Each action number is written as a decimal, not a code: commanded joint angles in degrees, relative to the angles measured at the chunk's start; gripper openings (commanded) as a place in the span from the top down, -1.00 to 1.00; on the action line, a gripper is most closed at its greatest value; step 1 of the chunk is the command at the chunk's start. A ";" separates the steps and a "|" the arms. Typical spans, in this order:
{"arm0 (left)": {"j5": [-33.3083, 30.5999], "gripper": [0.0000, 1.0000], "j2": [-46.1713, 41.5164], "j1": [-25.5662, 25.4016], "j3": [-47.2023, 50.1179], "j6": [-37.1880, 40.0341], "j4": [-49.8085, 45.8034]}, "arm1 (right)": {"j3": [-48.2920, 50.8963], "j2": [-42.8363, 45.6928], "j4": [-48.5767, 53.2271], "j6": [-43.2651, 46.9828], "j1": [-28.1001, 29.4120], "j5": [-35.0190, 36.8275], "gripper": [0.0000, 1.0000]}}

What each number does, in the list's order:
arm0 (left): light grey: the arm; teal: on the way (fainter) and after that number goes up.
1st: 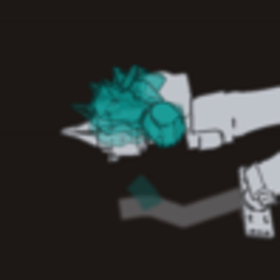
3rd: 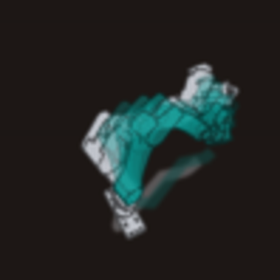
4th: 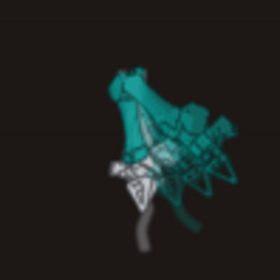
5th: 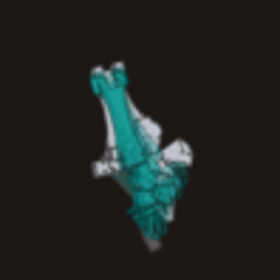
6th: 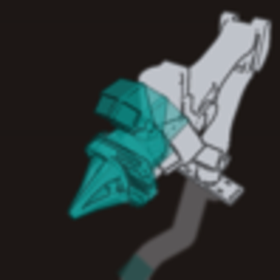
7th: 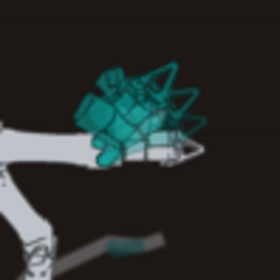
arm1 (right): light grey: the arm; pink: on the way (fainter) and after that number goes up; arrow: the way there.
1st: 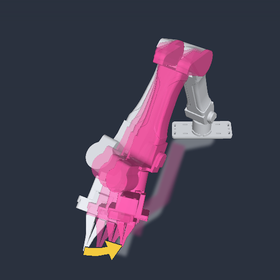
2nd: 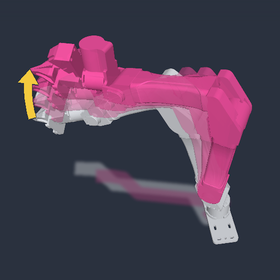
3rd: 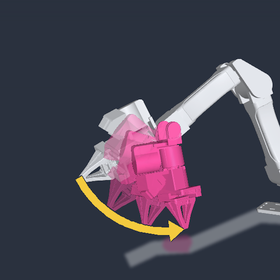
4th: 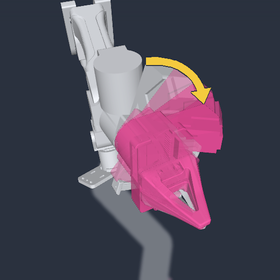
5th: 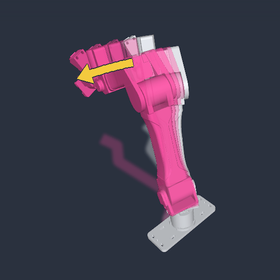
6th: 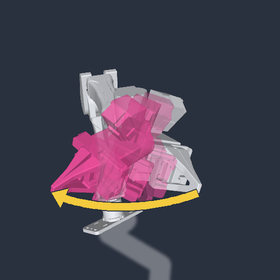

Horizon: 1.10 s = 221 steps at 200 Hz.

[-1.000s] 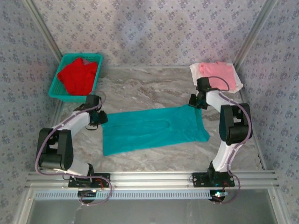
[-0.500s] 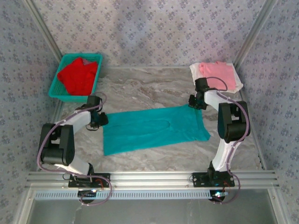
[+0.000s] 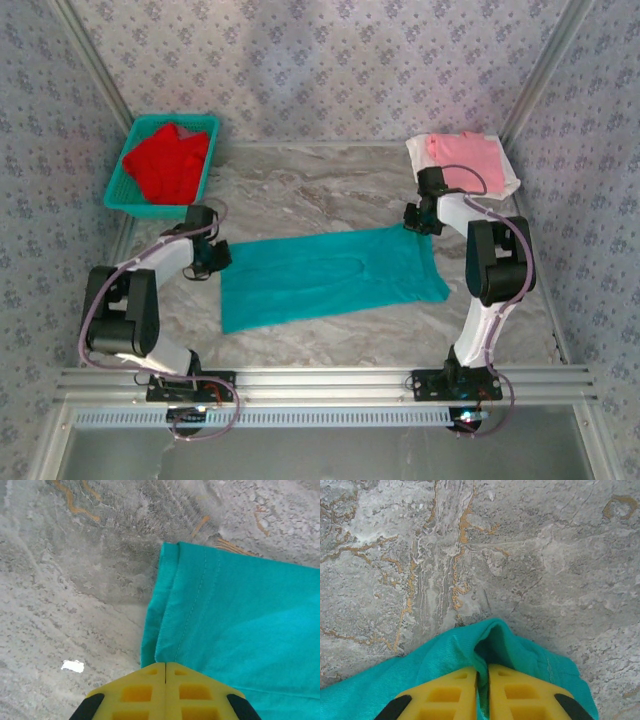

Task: Fold and stack the t-shirts

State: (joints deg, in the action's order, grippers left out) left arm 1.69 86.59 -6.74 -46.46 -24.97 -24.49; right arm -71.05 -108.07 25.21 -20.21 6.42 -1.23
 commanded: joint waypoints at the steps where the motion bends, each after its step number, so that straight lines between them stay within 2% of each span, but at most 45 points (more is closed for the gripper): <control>1: 0.59 1.00 -3.51 -0.01 -1.53 -0.67 -2.48 | -1.02 -0.91 0.70 -0.49 0.26 1.16 0.69; 140: 3.61 1.00 -12.18 0.67 1.20 -3.42 -8.46 | -1.02 -1.22 2.19 -1.14 -1.23 2.45 0.69; 189: 4.33 1.00 -12.28 0.68 1.92 -3.15 -9.52 | -1.72 -1.08 3.79 -1.41 -1.58 2.74 0.70; 221: 2.65 1.00 -9.97 0.94 4.39 -2.79 -7.30 | -1.81 -1.73 3.92 -1.52 -1.67 2.99 0.70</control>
State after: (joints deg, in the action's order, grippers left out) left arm 5.15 75.42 -6.37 -43.72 -27.73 -31.64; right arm -71.20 -108.16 26.89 -20.60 5.26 0.30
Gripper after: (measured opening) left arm 0.043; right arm 0.150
